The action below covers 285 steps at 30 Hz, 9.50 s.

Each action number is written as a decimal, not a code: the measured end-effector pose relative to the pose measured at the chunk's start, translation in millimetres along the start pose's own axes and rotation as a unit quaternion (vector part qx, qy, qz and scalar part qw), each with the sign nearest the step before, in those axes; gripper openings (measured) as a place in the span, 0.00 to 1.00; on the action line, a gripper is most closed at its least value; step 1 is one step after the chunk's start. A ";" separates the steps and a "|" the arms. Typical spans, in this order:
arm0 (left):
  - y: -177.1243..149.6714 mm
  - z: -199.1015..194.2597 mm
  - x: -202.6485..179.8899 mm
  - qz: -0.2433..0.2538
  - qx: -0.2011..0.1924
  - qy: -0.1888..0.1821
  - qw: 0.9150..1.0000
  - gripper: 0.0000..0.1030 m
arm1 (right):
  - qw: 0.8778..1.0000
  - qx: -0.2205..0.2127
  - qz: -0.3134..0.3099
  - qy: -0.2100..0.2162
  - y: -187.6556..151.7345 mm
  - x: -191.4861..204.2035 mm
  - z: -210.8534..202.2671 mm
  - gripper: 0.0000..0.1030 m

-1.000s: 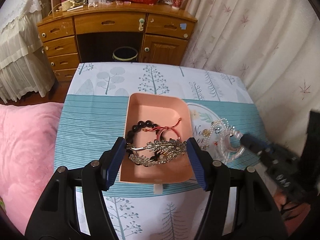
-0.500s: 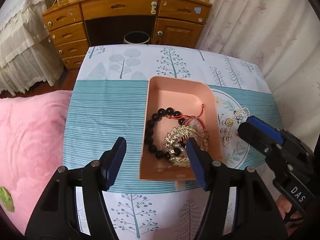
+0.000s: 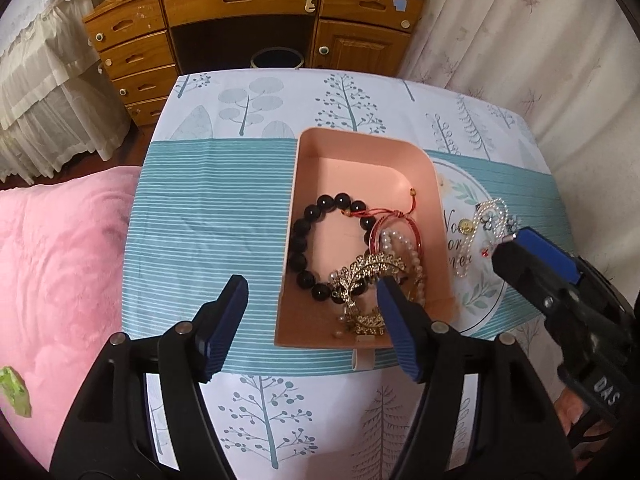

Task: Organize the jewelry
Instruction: 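Grasp the blue flower pendant with the left tool while the right tool grasps the pink-strap watch, then lower the pendant and the watch into the pink tray and open both tools, then withdraw both open tools from the tray toward the remaining jewelry, then grasp the silver ring with the left tool while the right tool grasps the flower pendant, then carry the ring and flower pendant into the pink tray and open both tools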

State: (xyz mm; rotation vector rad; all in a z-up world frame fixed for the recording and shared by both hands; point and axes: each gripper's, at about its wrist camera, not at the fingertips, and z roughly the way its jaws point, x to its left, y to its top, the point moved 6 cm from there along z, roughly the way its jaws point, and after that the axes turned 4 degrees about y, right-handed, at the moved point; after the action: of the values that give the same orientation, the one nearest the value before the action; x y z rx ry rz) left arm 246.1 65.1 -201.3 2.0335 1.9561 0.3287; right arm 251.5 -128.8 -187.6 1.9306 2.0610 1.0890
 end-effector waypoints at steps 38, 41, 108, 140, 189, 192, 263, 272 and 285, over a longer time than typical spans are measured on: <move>-29.7 28.8 -182.6 -0.033 -0.077 -0.064 0.994 0.76 | 0.962 0.076 -0.250 -0.081 -66.8 -175.0 -5.8 0.88; -19.2 33.6 -187.6 -0.045 -0.088 -0.069 0.993 0.76 | 0.963 0.070 -0.256 -0.057 -64.9 -178.8 -0.1 0.88; 20.6 -27.6 -105.8 -0.036 -0.176 -0.023 0.984 0.12 | 0.989 0.043 -0.134 -0.056 -42.9 -108.2 0.0 0.42; -6.6 3.3 -15.5 0.003 -0.089 -0.053 0.995 0.12 | 0.995 0.000 -0.036 -0.097 12.1 -33.1 -2.1 0.09; -81.1 27.0 -173.6 -0.008 -0.029 -0.062 0.998 0.62 | 0.958 0.095 -0.210 -0.170 -41.8 -165.3 -5.8 0.74; -66.4 33.1 -190.8 -0.017 -0.049 -0.050 0.997 0.62 | 0.968 0.092 -0.198 -0.126 -36.3 -180.4 -1.8 0.74; -79.0 30.5 -109.8 -0.051 -0.052 -0.013 0.997 0.16 | 0.989 0.101 -0.103 0.025 -57.8 -95.6 24.7 0.18; -70.0 -6.8 -47.7 -0.044 -0.066 0.005 0.997 0.16 | 0.992 0.068 -0.094 0.046 -34.3 -28.5 18.5 0.18; -19.0 -37.8 -11.2 0.000 -0.126 0.011 0.992 0.16 | 0.996 0.014 -0.074 0.041 3.6 28.8 20.2 0.18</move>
State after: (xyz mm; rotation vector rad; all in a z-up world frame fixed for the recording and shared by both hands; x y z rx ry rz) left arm 214.0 56.6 -172.7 1.8767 1.8226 0.5689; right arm 260.0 -94.6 -189.5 1.7402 2.2336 1.1286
